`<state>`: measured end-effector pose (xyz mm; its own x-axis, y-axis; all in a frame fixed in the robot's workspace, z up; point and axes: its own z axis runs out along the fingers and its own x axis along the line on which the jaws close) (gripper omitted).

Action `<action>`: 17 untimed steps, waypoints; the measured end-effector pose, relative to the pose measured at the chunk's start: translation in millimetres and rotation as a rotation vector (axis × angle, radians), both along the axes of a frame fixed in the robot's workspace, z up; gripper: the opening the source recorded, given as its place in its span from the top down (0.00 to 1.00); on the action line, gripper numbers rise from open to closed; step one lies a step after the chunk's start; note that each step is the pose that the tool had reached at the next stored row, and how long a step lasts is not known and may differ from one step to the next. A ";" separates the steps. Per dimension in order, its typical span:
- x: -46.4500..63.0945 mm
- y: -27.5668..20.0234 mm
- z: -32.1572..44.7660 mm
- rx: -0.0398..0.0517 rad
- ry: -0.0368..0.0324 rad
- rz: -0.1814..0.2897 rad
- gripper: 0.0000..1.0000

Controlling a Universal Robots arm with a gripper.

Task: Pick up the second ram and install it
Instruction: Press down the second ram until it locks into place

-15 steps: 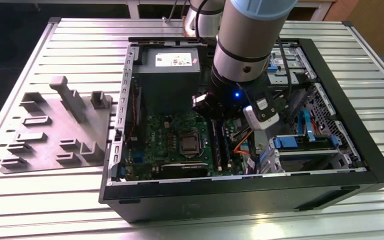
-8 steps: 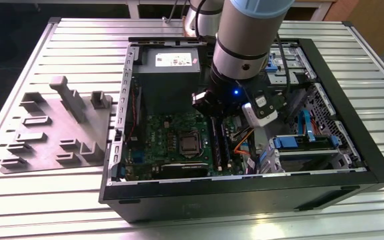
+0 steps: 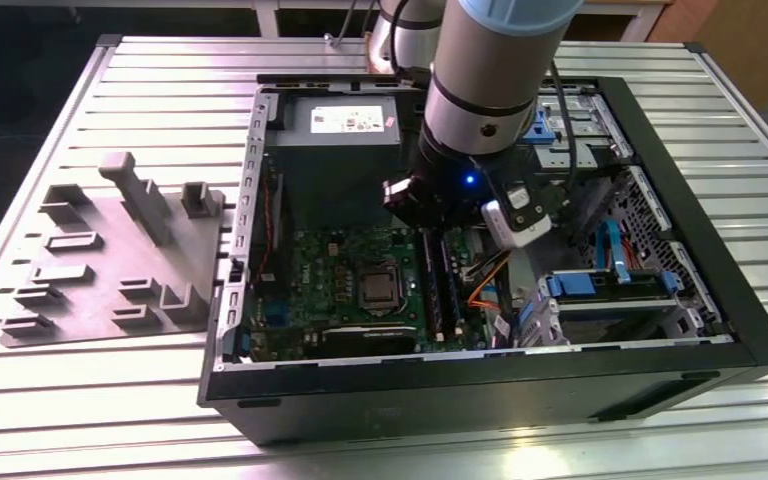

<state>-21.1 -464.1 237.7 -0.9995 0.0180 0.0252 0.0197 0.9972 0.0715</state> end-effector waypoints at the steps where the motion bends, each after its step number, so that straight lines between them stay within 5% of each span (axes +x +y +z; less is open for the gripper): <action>1: 0.0 1.4 -0.3 0.0025 0.0000 0.000 0.90; 6: 0.1 6.3 -1.4 0.0139 0.0000 0.000 0.90; 17: -6.1 19.3 -5.5 0.0149 0.0001 0.000 0.90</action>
<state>-27.2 -444.7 232.3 -0.9995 0.0175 0.0256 0.0197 0.9961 0.0863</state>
